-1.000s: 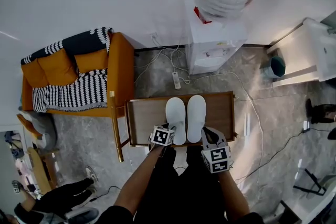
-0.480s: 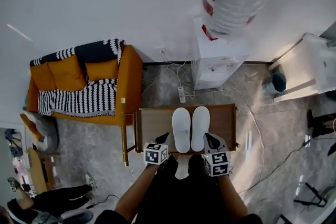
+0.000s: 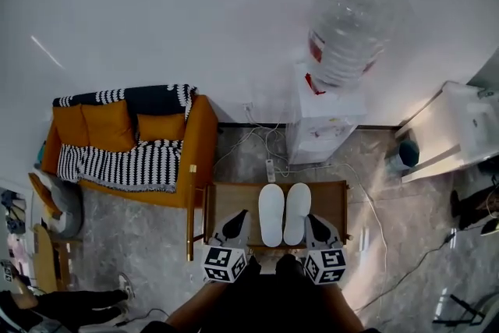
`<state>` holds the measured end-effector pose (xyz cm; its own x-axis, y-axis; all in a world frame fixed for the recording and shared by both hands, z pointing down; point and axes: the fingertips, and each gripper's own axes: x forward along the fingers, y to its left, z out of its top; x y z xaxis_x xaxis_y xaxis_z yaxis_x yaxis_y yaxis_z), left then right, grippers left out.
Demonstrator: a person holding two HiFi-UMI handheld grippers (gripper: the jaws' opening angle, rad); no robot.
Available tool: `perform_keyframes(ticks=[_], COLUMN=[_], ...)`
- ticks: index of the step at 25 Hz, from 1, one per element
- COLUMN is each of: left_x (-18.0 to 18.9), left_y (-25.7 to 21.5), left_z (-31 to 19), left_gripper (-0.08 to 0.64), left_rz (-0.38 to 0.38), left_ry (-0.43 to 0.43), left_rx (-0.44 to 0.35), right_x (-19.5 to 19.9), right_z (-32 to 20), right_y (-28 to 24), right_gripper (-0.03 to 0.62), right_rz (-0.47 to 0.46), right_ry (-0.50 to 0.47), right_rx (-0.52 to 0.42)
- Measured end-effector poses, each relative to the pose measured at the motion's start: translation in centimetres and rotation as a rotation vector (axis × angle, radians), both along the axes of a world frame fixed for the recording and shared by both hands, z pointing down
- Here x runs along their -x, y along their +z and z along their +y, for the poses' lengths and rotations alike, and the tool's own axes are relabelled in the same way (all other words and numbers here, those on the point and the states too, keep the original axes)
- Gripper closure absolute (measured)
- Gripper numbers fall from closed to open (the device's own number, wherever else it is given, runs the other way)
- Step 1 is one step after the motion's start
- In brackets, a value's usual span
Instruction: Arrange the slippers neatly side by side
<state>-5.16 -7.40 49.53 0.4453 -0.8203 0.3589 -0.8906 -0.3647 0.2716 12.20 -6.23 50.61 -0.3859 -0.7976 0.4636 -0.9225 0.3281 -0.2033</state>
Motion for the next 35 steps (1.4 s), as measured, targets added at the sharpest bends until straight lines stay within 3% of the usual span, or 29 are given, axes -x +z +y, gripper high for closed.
perform_keyframes(ticks=[4,9,35], left_x=[0.2,-0.5,-1.2], left_y=[-5.0,-6.7,-6.3], left_z=[0.9,1.7,2.2], left_gripper=[0.543,0.543,0.543], left_rz=[0.003,0.003,0.004], left_ry=[0.000,0.018,0.014], left_rx=[-0.110,-0.166,-0.170], right_x=[0.7,1.2,1.3], right_z=[0.9,1.9,2.7], right_y=[-3.4,-5.5,-5.0], right_gripper=[0.580,0.580,0.581], right_rz=[-0.008,-0.013,-0.017], right_ry=[0.002,0.006,0.003], right_rx=[-0.071,-0.127,-0.107])
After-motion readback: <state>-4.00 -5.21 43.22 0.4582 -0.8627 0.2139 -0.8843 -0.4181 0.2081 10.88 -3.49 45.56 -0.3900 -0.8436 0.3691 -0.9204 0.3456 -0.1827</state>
